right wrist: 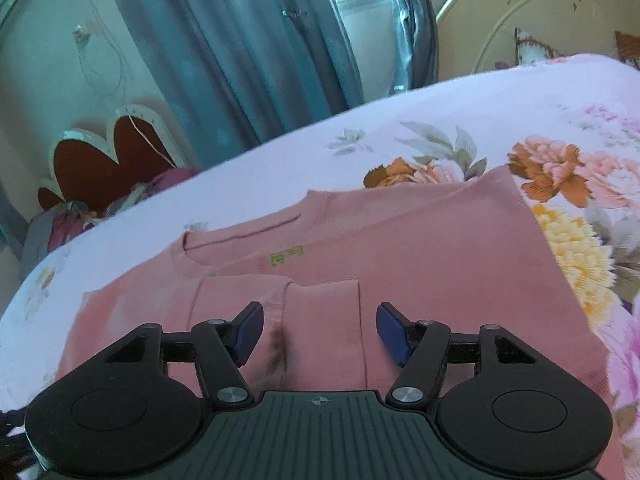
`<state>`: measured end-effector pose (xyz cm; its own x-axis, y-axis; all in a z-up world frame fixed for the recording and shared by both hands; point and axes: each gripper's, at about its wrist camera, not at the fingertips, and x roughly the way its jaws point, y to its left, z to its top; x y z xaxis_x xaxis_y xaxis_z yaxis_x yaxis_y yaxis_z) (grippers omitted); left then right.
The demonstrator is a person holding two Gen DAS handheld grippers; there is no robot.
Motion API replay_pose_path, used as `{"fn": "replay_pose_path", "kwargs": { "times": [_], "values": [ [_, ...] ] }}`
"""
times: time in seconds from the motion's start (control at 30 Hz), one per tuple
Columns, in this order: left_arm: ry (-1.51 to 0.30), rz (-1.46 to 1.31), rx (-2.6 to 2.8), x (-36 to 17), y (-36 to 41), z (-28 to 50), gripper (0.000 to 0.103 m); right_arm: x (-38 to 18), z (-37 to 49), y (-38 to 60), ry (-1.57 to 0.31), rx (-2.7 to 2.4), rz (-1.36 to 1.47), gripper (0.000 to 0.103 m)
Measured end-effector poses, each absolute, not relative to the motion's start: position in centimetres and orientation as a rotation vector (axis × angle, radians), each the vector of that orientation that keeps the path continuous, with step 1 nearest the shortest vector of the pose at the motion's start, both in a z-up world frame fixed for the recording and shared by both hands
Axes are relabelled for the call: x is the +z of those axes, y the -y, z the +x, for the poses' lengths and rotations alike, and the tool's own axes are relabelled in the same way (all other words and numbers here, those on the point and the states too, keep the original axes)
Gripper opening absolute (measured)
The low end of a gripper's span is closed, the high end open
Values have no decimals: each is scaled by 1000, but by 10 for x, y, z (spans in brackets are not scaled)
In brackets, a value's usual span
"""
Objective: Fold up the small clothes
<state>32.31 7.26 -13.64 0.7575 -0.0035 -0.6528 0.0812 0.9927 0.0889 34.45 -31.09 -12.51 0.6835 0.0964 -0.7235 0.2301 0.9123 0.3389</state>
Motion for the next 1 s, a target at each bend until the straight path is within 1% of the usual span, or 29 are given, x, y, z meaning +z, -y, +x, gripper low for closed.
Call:
{"fn": "replay_pose_path", "kwargs": {
  "times": [0.1, 0.13, 0.17, 0.2, 0.27, 0.3, 0.33, 0.57, 0.63, 0.67, 0.77, 0.83, 0.9, 0.97, 1.0],
  "values": [
    [-707, 81, -43, -130, -73, 335, 61, -138, 357, 307, -857, -91, 406, 63],
    [-704, 70, -38, -128, -73, 339, 61, -141, 360, 305, -870, -81, 411, 60],
    [-702, 62, -33, -127, -73, 342, 61, -144, 361, 301, -880, -63, 409, 45],
    [-698, 58, -28, -126, -73, 345, 61, -145, 361, 296, -888, -49, 395, 38],
    [-696, 59, -23, -127, -73, 354, 61, -144, 362, 289, -890, -36, 354, 22],
    [-702, 64, -24, -129, -72, 359, 61, -143, 362, 288, -889, -30, 348, 16],
    [-713, 70, -24, -133, -71, 364, 61, -142, 361, 287, -883, -29, 347, 8],
    [-774, 72, -18, -153, -68, 385, 62, -106, 345, 290, -717, -88, 213, 8],
    [-774, 84, -21, -154, -68, 384, 63, -113, 344, 294, -746, -117, 196, 8],
    [-771, 87, -23, -153, -68, 383, 65, -119, 345, 297, -775, -123, 208, 8],
    [-768, 80, -15, -151, -70, 384, 65, -143, 350, 300, -892, -102, 258, 8],
    [-754, 57, -8, -145, -72, 386, 65, -141, 347, 306, -870, -114, 295, 10],
    [-749, 54, -12, -141, -71, 392, 65, -136, 344, 314, -848, -127, 332, 21],
    [-743, 60, -8, -139, -70, 402, 65, -129, 339, 319, -826, -141, 331, 40],
    [-741, 61, -7, -139, -69, 407, 65, -126, 338, 321, -819, -140, 336, 42]
  ]
}}
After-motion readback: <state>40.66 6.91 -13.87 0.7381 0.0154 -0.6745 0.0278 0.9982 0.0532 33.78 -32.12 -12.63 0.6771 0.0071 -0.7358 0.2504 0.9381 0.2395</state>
